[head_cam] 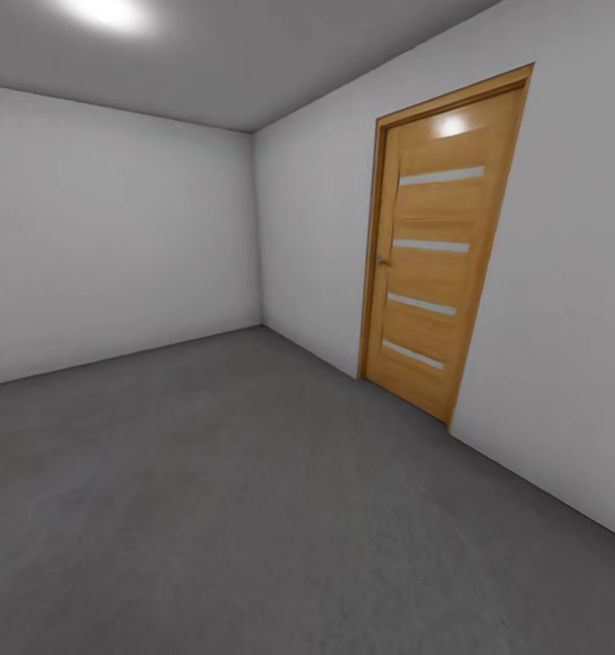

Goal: Move the two storage containers from the living room to the garage. In the garage, place one container on the floor and stack the other container on top of it (either order is fine).

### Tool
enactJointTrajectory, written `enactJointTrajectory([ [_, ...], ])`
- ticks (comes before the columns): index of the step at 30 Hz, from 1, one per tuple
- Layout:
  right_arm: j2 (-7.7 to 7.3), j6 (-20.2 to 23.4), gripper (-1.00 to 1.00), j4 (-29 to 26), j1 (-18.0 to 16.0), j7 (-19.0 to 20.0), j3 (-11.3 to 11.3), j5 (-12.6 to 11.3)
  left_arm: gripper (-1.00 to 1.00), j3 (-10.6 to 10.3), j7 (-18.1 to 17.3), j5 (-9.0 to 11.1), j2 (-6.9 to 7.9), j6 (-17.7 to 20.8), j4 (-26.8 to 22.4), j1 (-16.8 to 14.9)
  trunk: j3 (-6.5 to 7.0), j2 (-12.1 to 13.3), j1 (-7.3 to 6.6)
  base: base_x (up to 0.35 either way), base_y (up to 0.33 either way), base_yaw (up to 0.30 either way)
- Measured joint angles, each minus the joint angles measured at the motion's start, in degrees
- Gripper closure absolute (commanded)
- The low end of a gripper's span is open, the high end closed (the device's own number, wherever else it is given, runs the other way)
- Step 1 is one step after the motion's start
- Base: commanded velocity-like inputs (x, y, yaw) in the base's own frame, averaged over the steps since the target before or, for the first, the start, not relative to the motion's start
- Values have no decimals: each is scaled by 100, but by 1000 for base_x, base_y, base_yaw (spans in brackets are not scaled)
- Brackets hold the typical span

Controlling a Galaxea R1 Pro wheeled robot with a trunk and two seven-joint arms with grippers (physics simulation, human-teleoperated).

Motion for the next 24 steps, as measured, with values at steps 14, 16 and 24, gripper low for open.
enactJointTrajectory([
  [14, -1, 8, -100, 0, 0, 0, -7, -6, -100, 0, 0, 0, 0, 0, 1, 0, 0, 0, 0, 325, 0, 0],
  [16, -1, 8, -100, 0, 0, 0, -7, -7, -100, 0, 0, 0, 0, 0, 2, 0, 0, 0, 0, 325, 0, 0],
  [24, 3, 8, -100, 0, 0, 0, -1, -7, -100, 0, 0, 0, 0, 0, 0, 0, 0, 0, 0, 325, 0, 0],
])
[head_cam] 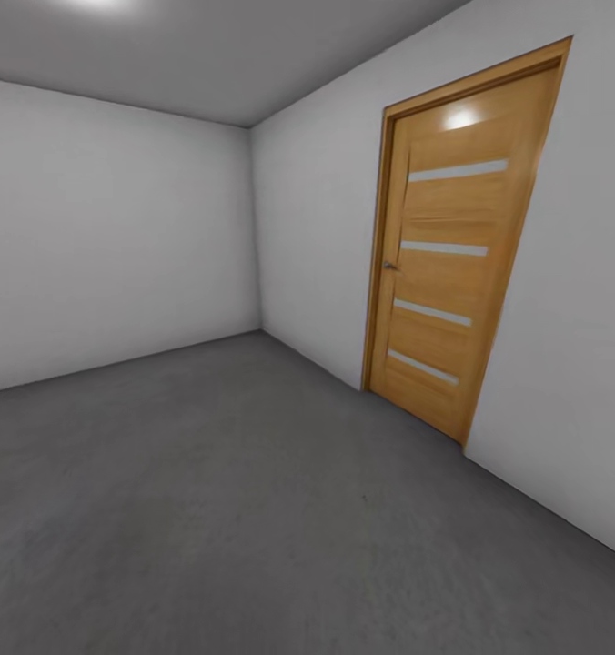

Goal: Move the two storage containers from the living room to the garage. In the garage, place one container on the floor and stack the other container on top of it (either order is fine).

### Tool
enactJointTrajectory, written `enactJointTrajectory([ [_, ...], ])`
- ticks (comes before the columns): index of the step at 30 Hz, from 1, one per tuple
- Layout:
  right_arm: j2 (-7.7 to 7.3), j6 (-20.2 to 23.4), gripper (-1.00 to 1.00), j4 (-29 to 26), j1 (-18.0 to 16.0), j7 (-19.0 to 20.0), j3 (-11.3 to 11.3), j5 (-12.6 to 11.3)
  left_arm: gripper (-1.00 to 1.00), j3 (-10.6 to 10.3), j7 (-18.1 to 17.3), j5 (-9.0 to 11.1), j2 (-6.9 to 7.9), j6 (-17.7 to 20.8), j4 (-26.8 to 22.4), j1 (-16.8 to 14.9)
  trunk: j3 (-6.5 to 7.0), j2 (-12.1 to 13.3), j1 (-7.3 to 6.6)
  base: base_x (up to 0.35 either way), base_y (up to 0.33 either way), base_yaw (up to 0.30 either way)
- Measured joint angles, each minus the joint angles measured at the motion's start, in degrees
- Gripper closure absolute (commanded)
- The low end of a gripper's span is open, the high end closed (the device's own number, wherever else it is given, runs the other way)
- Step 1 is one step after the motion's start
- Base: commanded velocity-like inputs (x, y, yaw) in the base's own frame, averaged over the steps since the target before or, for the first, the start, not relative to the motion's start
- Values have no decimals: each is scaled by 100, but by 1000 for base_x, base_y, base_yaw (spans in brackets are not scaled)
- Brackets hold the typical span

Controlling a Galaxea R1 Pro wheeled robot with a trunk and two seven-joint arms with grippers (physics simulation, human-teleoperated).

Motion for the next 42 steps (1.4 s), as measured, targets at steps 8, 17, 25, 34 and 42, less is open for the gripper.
enactJointTrajectory([
  [8, -4, -8, -100, 0, 0, 0, -1, 6, -100, 0, 0, 0, -3, 0, 7, 0, 0, 0, 0, 325, 0, 0],
  [17, -4, -54, -100, 0, 0, 0, -4, 15, -100, 0, 0, 0, -9, -7, 4, 0, 0, 0, 0, 325, 0, 0],
  [25, -4, -61, -100, 0, 0, 0, -12, 8, -100, 2, 0, 0, -7, -14, 2, 0, 0, 0, 0, 325, 0, -22],
  [34, 4, -62, -100, 0, 0, 0, -22, 5, -100, 0, 0, 0, -3, -9, 3, 0, 0, 0, 0, 325, 0, -220],
  [42, 5, -62, -100, 0, 0, 0, -23, 8, -100, 0, 0, 0, -4, 0, 6, 0, 0, 0, 0, 325, 0, -224],
])
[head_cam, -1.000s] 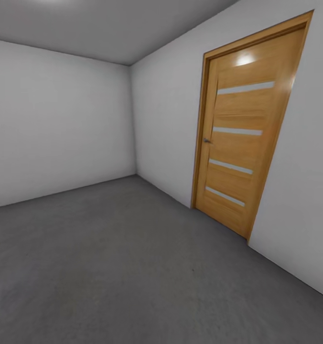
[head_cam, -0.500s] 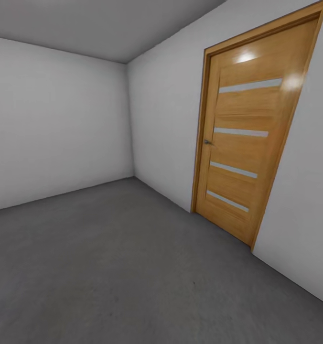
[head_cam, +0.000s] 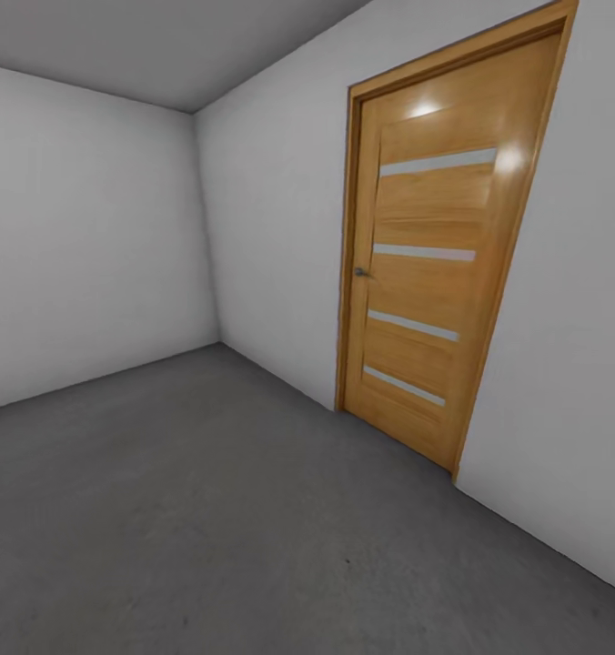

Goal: Move the two storage containers from the living room to the garage. In the garage, place one container on the floor and stack the other container on top of it (either order is fine).

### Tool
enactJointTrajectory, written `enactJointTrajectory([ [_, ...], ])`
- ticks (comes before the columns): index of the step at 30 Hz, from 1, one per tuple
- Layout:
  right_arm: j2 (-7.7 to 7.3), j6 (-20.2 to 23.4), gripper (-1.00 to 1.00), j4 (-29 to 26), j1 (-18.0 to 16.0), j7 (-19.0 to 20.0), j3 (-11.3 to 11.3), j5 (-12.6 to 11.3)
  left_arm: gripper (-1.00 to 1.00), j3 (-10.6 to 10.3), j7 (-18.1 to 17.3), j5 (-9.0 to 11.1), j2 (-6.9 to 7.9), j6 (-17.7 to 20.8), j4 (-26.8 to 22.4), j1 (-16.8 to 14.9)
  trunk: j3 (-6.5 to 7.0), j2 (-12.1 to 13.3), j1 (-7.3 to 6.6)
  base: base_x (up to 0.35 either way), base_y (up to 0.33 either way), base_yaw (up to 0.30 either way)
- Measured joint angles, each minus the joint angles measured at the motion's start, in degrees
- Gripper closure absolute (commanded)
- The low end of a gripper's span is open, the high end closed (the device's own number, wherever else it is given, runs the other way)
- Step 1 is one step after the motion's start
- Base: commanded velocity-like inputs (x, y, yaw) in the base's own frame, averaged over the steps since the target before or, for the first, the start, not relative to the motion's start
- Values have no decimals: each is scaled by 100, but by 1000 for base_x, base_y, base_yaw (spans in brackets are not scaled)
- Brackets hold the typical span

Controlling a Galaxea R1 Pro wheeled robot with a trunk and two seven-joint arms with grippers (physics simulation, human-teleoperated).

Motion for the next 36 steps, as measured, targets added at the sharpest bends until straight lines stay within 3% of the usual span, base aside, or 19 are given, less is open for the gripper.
enactJointTrajectory([
  [27, -10, -5, -100, 0, 0, 0, 0, 5, -100, 0, 0, 0, 3, -10, -2, 0, 0, 0, 0, 325, 0, -11],
  [36, -9, -6, -100, 0, 0, 0, -13, -36, -100, 0, 0, 1, 4, -16, -3, 0, 0, 0, 0, 325, 33, -197],
])
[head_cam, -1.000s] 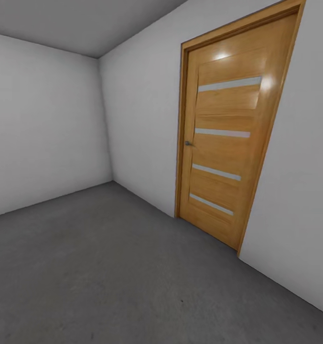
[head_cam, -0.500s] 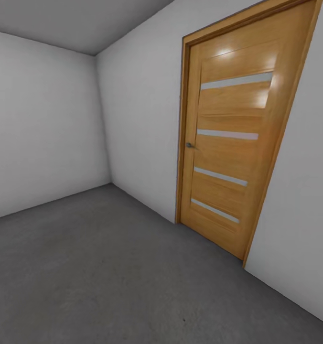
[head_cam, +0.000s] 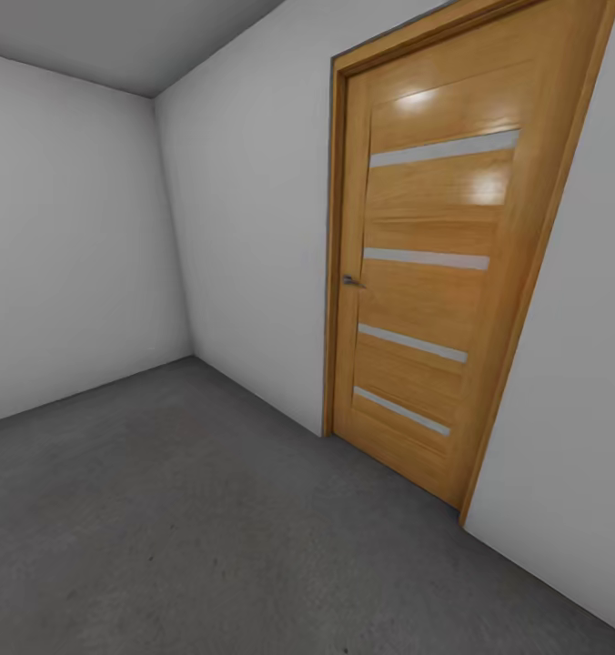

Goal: Move the two storage containers from the living room to the garage. In the garage, place one container on the floor and stack the other container on top of it (either order is fine).

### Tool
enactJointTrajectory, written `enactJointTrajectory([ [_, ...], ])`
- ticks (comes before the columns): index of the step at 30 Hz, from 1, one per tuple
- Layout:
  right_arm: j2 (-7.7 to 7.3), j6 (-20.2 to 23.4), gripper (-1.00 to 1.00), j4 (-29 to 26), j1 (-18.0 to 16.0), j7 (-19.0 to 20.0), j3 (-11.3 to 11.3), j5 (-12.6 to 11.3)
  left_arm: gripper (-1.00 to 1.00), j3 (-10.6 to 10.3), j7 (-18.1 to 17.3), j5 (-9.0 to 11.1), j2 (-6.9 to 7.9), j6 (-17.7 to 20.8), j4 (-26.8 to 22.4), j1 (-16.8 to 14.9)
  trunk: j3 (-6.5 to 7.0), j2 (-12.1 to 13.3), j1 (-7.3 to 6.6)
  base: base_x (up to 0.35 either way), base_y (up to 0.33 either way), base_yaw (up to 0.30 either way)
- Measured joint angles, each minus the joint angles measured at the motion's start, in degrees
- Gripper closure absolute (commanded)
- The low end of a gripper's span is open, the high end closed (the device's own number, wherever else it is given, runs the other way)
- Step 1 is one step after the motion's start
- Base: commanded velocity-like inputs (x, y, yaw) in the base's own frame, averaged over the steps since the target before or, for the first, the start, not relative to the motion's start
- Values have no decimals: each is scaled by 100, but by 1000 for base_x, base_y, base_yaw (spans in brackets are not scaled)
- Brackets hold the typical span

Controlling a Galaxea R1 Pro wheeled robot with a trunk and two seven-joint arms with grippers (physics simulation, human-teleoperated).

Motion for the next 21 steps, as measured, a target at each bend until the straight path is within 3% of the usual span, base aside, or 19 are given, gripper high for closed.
enactJointTrajectory([
  [21, 0, 7, -100, 0, 0, 0, -14, -21, -100, 0, 0, 0, -2, 0, 0, 0, 0, 0, 0, 325, 117, -246],
])
